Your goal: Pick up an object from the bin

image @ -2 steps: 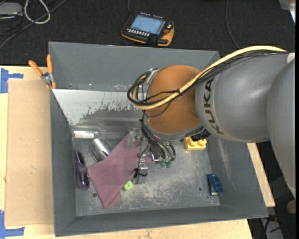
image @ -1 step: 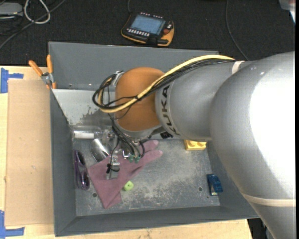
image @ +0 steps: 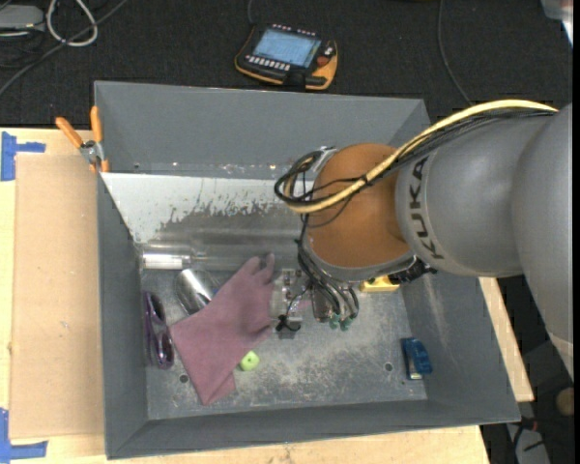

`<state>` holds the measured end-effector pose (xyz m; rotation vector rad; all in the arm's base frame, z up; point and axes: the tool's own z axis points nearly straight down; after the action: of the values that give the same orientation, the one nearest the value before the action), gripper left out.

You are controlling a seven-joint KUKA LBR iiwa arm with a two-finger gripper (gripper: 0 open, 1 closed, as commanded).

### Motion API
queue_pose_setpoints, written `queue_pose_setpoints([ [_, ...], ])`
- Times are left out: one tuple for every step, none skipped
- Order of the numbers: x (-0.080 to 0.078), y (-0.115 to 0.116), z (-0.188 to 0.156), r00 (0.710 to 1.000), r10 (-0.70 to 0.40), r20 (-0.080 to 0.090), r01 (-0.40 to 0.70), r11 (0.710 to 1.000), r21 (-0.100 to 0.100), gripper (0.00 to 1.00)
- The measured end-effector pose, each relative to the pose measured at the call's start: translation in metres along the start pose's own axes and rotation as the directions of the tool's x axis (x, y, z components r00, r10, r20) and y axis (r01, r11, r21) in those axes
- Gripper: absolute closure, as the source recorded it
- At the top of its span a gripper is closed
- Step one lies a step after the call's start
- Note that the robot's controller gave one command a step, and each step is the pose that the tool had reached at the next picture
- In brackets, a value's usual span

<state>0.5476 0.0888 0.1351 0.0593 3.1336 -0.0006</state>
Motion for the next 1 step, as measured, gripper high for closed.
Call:
queue_pose_setpoints([
  [0.0000, 0.0001, 0.0000, 1.000, 0.001, 0.000, -0.001, 1.000, 0.000, 1.00],
])
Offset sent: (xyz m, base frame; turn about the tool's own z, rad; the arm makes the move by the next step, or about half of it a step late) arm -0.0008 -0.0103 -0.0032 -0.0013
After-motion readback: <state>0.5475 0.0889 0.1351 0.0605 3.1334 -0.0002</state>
